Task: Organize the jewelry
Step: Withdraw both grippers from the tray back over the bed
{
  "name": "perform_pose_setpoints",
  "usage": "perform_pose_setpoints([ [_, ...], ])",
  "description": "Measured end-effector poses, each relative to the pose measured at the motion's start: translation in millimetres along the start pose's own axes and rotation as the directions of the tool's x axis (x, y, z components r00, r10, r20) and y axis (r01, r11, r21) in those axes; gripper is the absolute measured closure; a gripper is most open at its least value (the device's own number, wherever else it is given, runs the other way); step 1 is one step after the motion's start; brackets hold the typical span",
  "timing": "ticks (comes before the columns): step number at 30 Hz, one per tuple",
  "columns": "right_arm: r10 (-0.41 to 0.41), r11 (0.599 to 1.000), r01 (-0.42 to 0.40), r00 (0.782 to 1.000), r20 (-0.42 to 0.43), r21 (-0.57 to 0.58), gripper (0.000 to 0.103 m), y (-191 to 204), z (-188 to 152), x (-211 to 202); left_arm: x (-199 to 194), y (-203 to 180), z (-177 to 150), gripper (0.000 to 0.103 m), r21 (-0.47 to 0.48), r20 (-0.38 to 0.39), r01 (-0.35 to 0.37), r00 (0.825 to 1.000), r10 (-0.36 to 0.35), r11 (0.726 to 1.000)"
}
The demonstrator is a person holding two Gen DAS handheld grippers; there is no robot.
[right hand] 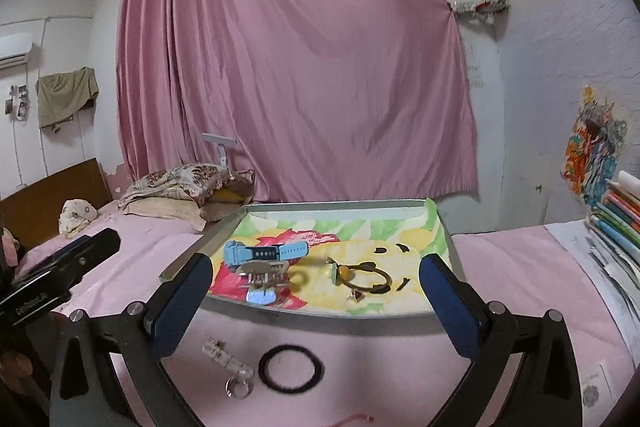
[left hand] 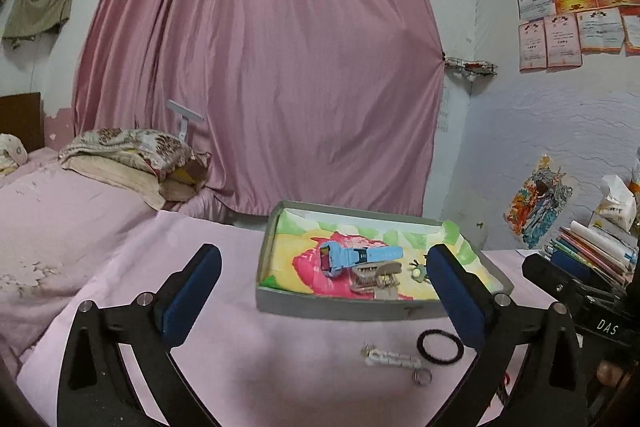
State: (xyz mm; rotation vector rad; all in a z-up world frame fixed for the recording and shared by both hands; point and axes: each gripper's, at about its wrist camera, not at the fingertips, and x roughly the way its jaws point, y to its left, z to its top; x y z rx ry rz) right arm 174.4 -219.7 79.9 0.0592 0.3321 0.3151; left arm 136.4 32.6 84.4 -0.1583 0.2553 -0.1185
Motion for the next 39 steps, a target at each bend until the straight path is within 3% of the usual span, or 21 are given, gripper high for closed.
perform_pose_setpoints([
  [9, 0.003, 1.0, -0.003, 0.999, 0.042, -0.001, 0.0, 7.6, -28.0, -34.2, -45.6, -2.7, -22.2, 0.002, 0.024, 0.034, -0.011, 0.999, 0.01, 1.0],
  [19, -0.02, 1.0, 0.02, 0.999, 0.04, -0.012, 0.0, 9.2, -56.4, -56.0, -65.6, -5.4, -48.9, 0.002, 0.04, 0.035, -0.017, 0.999, 0.015, 0.999],
  [39, -0.044, 0.998, 0.04, 0.997, -0.057, -0.056, 0.0, 11.3, -85.6, -44.5, -41.9, 3.1, -76.2, 0.002, 0.032, -0.081, -0.026, 0.996, 0.029, 0.999],
])
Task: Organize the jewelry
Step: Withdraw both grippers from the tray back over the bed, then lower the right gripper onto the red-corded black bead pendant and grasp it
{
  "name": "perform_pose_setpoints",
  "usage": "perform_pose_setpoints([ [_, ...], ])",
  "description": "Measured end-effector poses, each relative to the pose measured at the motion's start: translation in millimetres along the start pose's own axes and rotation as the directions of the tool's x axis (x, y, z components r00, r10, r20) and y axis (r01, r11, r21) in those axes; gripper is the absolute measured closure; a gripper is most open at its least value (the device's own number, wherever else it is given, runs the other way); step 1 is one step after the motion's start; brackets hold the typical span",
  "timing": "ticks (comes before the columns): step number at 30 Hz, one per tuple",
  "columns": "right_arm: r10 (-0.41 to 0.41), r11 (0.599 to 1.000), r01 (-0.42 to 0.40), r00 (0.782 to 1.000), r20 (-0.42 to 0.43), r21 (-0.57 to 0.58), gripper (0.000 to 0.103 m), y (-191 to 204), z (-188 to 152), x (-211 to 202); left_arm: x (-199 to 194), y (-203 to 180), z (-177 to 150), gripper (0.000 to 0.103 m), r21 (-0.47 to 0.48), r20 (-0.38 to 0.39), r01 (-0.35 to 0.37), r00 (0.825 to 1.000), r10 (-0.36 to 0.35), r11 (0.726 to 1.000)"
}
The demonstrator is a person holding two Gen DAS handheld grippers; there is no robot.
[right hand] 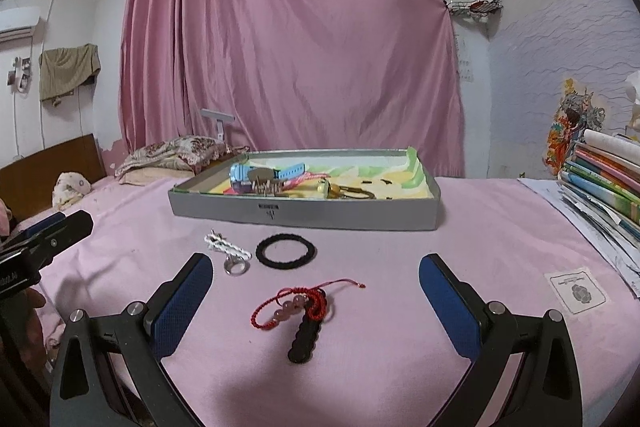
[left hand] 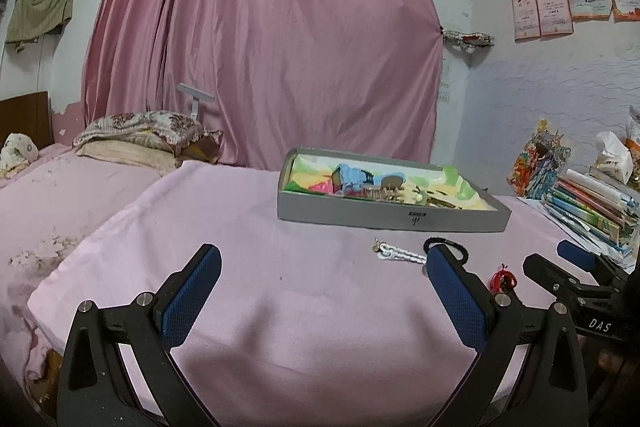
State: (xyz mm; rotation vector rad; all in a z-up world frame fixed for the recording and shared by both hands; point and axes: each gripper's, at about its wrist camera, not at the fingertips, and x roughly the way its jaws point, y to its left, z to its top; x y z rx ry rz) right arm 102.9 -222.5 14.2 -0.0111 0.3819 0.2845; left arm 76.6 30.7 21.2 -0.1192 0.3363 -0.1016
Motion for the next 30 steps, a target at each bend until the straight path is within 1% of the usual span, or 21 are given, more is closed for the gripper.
perform_pose_setpoints([
  [6, 0.008, 1.0, -0.009, 0.999, -0.033, -0.006, 0.0, -0.2, -2.8, 6.5, 12.4, 5.5, 0.3, 0.002, -0.019, -0.06, 0.0, 0.998, -0.001, 1.0],
  [11, 0.027, 1.0, -0.027, 0.997, -0.072, 0.003, 0.0, -2.3, -2.6, 13.0, 26.7, 13.0, 5.4, 0.002, -0.067, -0.127, 0.039, 0.991, -0.047, 0.997],
  [15, 0.041, 0.999, -0.04, 0.994, -0.104, 0.017, 0.001, -4.9, -3.0, 17.7, 37.1, 12.7, 10.9, 0.002, -0.081, -0.171, 0.042, 0.984, -0.055, 0.996],
  [17, 0.043, 0.999, -0.041, 0.992, -0.122, 0.02, 0.007, -5.9, -3.5, 20.2, 40.7, 11.2, 12.4, 0.002, -0.083, -0.187, 0.051, 0.98, -0.066, 0.995],
  [19, 0.043, 0.999, -0.04, 0.989, -0.143, 0.024, 0.009, -7.0, -4.1, 23.1, 43.9, 8.8, 13.2, 0.003, -0.086, -0.199, 0.061, 0.977, -0.077, 0.994],
  [21, 0.047, 0.999, -0.042, 0.986, -0.163, 0.031, 0.014, -9.3, -4.4, 25.1, 47.7, 5.4, 13.2, 0.003, -0.086, -0.213, 0.076, 0.973, -0.093, 0.993],
  [22, 0.048, 0.999, -0.042, 0.984, -0.171, 0.033, 0.018, -10.3, -4.7, 25.7, 49.4, 3.6, 13.3, 0.003, -0.084, -0.219, 0.083, 0.971, -0.099, 0.993],
  [24, 0.047, 0.998, -0.041, 0.981, -0.186, 0.036, 0.022, -13.2, -4.5, 27.1, 52.9, -1.0, 13.3, 0.003, -0.078, -0.228, 0.096, 0.967, -0.111, 0.992],
  [26, 0.051, 0.998, -0.043, 0.978, -0.201, 0.041, 0.029, -15.8, -5.1, 28.1, 56.7, -5.7, 12.9, 0.004, -0.075, -0.236, 0.109, 0.964, -0.124, 0.991],
  [30, 0.068, 0.997, -0.059, 0.968, -0.241, 0.044, 0.039, -18.0, -9.2, 30.2, 64.6, -14.7, 12.1, 0.008, -0.074, -0.259, 0.141, 0.953, -0.155, 0.987],
])
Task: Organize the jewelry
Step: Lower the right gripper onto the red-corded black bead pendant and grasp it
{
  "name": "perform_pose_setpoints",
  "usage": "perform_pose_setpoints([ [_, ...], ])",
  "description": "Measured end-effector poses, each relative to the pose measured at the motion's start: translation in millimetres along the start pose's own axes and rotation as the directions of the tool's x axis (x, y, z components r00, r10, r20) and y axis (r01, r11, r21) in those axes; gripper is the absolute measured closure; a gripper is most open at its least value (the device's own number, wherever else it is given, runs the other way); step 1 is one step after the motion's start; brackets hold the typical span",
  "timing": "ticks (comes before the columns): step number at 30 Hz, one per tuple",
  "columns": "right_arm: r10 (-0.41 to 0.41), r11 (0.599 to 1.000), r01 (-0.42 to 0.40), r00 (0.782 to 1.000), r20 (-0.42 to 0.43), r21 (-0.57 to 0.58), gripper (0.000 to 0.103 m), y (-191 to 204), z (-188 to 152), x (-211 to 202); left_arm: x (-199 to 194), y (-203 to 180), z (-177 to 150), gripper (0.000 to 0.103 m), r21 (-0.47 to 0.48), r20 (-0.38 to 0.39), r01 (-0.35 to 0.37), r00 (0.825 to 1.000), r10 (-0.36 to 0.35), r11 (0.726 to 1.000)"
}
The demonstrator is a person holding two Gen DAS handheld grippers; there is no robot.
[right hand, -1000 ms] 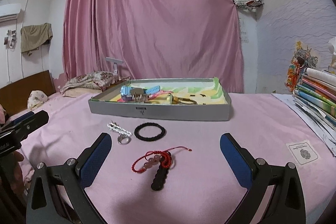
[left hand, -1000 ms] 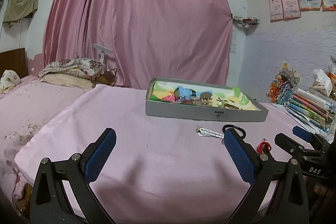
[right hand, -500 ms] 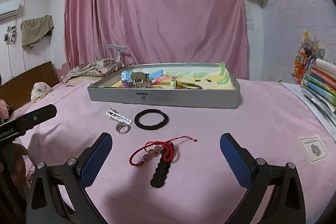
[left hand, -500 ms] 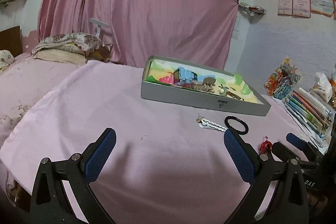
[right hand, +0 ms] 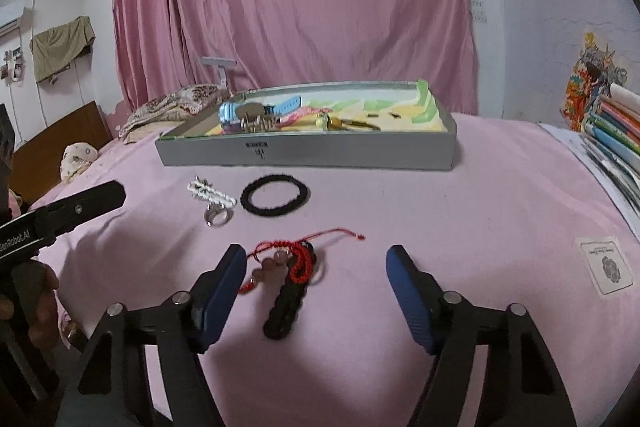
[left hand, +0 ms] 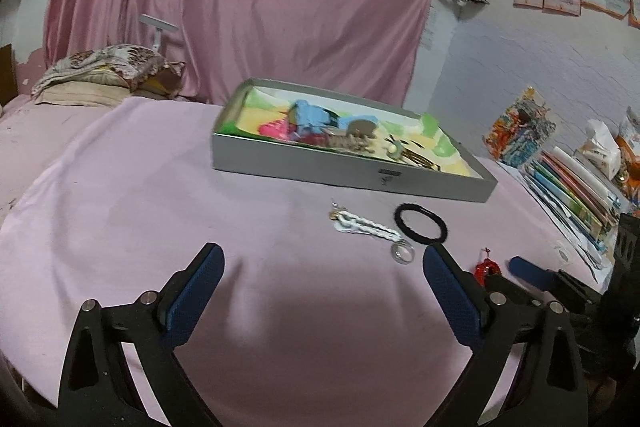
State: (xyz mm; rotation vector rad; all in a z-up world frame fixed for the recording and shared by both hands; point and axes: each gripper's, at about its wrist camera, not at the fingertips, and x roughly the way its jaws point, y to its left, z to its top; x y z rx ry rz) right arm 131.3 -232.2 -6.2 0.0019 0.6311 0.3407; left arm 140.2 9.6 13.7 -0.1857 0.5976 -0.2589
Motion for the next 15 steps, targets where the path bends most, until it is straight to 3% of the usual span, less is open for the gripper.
perform_pose_setpoints([
  [7, -0.009, 0.999, 0.009, 1.0, -0.015, -0.037, 0.055, 4.3, -1.8, -1.5, 17.9, -15.0, 2.8, 0.022, 0.03, -0.049, 0.049, 0.998, -0.048, 0.998],
  [15, -0.068, 0.994, 0.065, 0.997, -0.032, -0.093, 0.064, 6.7, 0.0, 3.2, 39.5, -27.5, 8.2, 0.049, 0.052, -0.124, 0.077, 0.99, -0.07, 0.996],
])
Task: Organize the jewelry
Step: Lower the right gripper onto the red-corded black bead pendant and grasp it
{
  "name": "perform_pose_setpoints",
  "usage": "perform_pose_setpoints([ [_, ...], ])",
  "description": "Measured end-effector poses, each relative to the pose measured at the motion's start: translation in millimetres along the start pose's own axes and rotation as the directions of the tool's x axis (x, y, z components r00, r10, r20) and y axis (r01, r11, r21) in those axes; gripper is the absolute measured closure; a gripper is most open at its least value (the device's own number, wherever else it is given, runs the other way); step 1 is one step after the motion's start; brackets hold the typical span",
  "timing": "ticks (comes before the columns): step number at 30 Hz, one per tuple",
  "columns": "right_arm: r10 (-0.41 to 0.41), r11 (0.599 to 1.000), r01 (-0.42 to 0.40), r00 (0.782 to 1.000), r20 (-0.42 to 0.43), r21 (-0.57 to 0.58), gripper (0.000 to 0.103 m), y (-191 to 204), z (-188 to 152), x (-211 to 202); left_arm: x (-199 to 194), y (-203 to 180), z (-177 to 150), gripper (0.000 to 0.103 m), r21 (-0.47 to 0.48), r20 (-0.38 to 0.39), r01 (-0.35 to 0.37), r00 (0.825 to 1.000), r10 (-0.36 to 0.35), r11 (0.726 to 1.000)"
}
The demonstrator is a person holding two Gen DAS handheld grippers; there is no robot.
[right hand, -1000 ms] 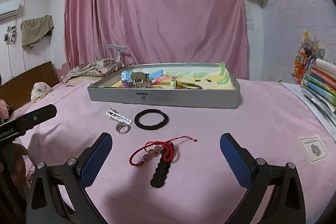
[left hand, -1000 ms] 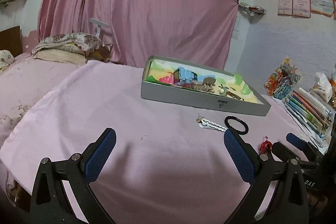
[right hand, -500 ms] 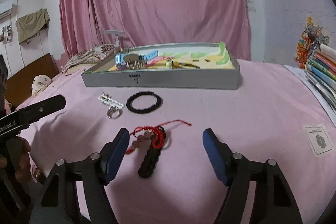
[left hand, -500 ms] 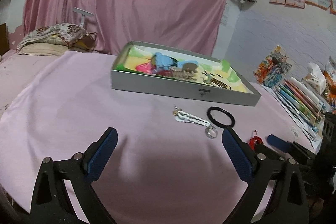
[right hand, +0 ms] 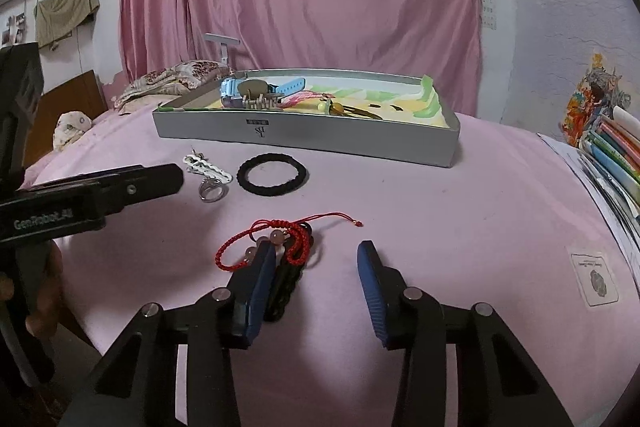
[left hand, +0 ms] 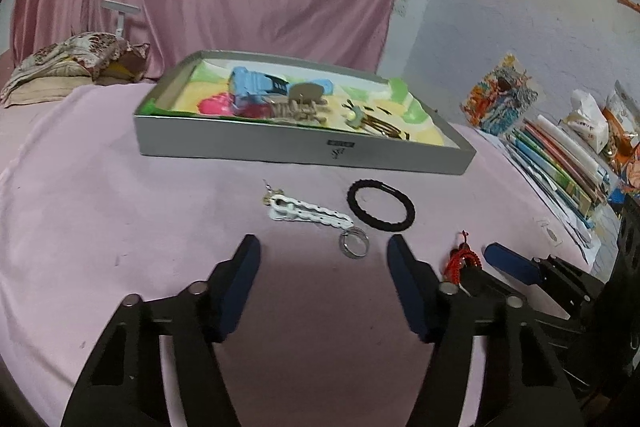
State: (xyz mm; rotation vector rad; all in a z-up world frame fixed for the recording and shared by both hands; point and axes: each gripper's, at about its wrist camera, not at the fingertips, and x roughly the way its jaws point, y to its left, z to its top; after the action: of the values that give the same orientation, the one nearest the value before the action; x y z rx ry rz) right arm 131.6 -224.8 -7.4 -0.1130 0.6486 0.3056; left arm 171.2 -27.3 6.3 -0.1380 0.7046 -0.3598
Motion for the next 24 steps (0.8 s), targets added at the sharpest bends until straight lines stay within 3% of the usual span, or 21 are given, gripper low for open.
perform_pose_setpoints([
  [9, -0.041, 0.999, 0.041, 0.999, -0.01, 0.0, 0.069, -15.3, 5.5, 5.9, 22.8, -16.4, 7.9, 0.069, 0.074, -0.069, -0.023, 0.997, 0.029, 0.997],
  [15, 0.005, 1.0, -0.006, 1.0, -0.019, -0.031, 0.075, -19.2, 4.6, 2.7, 30.1, -24.2, 8.2, 0.077, 0.116, -0.086, -0.036, 0.995, 0.046, 0.993],
  [19, 0.019, 0.999, -0.02, 0.999, -0.032, -0.04, 0.082, -19.2, 5.1, 0.6, 34.2, -28.7, 9.2, 0.084, 0.127, -0.095, -0.047, 0.994, 0.06, 0.991],
  [21, 0.015, 0.999, -0.017, 0.999, -0.034, -0.041, 0.089, -20.1, 5.0, -0.4, 36.2, -29.6, 10.8, 0.092, 0.13, -0.102, -0.04, 0.993, 0.053, 0.991],
  [24, 0.018, 0.999, -0.02, 0.999, -0.037, -0.035, 0.091, -21.1, 4.8, -2.1, 38.1, -31.9, 11.1, 0.098, 0.141, -0.105, -0.048, 0.992, 0.063, 0.989],
])
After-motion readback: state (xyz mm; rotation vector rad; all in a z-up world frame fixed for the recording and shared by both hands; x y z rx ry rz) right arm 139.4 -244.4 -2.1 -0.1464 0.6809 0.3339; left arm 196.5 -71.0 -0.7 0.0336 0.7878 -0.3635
